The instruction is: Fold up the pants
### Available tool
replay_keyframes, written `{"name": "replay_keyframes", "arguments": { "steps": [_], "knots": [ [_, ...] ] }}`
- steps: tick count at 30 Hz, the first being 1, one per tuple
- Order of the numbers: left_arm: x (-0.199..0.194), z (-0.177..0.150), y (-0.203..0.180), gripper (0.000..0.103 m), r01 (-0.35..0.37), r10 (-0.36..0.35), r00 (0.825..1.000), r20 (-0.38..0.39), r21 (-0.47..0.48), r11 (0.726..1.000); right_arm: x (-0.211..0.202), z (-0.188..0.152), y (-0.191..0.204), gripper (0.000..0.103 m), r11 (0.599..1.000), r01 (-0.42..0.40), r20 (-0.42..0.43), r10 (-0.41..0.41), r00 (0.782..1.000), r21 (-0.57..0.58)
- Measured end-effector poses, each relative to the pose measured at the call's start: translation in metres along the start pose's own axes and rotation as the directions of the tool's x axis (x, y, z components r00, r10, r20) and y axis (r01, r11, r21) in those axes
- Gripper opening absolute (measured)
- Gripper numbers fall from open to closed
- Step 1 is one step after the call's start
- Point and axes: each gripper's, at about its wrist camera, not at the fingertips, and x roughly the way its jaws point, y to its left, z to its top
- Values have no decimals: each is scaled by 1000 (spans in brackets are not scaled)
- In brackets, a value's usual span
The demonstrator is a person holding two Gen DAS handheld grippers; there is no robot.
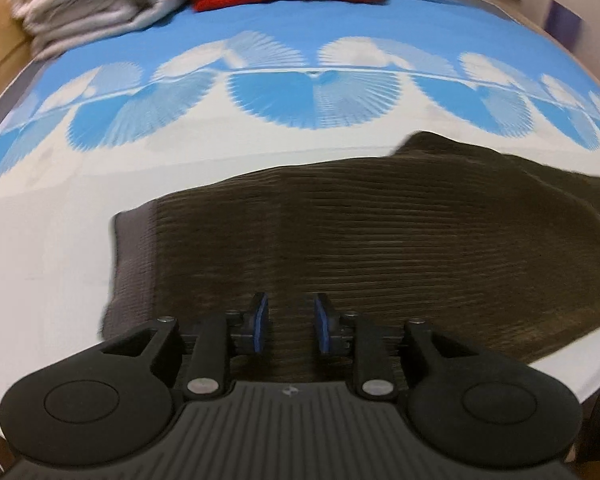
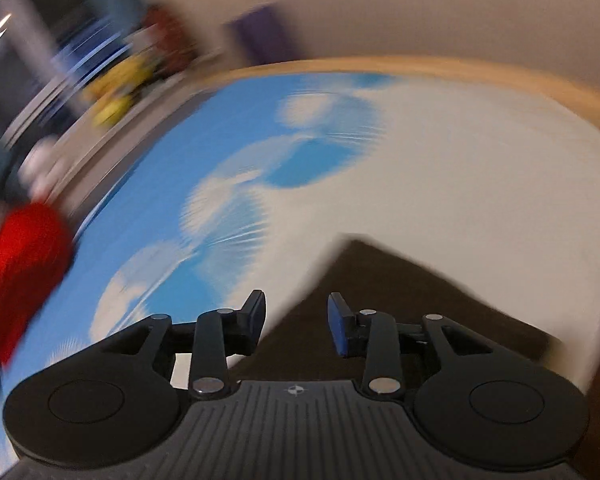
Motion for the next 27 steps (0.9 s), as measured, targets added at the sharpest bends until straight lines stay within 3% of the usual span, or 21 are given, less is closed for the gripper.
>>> {"name": "replay_keyframes", "arguments": {
  "steps": [5, 9, 16, 19, 24, 27],
  "knots": [
    [16, 9, -27, 28, 28, -27, 998, -48, 24, 999, -9, -1, -113, 39, 968, 110, -42, -103, 994, 223],
    [28, 14, -43, 28, 35, -34, 997, -69, 19, 999, 3, -17, -154, 39, 946, 99, -129, -61, 990, 308],
    [36, 14, -55, 28, 22, -17, 995, -94, 51, 998, 36, -25, -150, 42, 931, 87, -219, -7, 976, 356],
    [38, 13, -52, 28, 15, -10, 995, -99, 50, 999, 49, -27, -141, 43, 930, 110, -255, -18, 967, 350],
    [39, 12, -41, 28, 6, -2, 995, -99, 35, 999, 55, -29, -131, 43, 927, 149, -234, -69, 970, 345],
    [39, 13, -35, 28, 1, 1, 995, -97, 20, 1000, 56, -30, -123, 31, 933, 179, -220, -113, 969, 311]
  ]
}}
